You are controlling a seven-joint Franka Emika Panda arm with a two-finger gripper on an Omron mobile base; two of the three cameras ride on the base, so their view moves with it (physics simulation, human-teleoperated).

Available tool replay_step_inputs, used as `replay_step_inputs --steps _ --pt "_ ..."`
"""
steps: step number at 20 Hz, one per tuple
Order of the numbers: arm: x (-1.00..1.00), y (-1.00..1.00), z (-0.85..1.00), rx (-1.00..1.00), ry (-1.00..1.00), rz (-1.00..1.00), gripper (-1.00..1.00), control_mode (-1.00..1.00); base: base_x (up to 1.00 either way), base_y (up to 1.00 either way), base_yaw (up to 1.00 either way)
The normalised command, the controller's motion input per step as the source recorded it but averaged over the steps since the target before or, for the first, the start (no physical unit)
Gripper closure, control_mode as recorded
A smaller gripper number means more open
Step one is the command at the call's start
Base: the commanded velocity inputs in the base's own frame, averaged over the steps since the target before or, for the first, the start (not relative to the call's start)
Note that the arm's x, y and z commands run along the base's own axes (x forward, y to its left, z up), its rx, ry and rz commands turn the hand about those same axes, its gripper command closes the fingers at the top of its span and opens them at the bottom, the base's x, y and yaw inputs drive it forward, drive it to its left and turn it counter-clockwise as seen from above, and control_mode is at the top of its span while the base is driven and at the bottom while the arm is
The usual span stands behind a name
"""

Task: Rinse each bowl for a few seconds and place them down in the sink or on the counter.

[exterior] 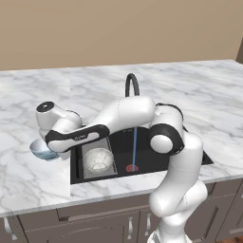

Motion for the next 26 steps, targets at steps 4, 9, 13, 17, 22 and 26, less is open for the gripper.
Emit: replay_step_inputs --steps 4,9,13,17,22,26 --pt "-0.18 0.26 -0.10 0.00 0.00 -0.08 1.00 -1.00 0.00 0.00 0.00" --pt "-0.24 0.15 -0.11 0.00 0.00 -0.08 1.00 -1.00 0.00 0.00 0.00" --pt "-0.20 0.11 -0.15 0.00 0.00 -0.06 1.00 -1.00 0.00 0.00 0.00" --pt "-0.15 0.11 -0.16 0.00 0.00 -0.04 1.00 -1.00 0.00 0.00 0.00" --pt "-0.17 0.06 -0.24 0.00 0.00 -0.04 1.00 -1.00 0.00 0.00 0.00" --pt "-0.13 0.05 -0.21 0.02 -0.05 -0.03 1.00 -1.00 0.00 0.00 0.00"
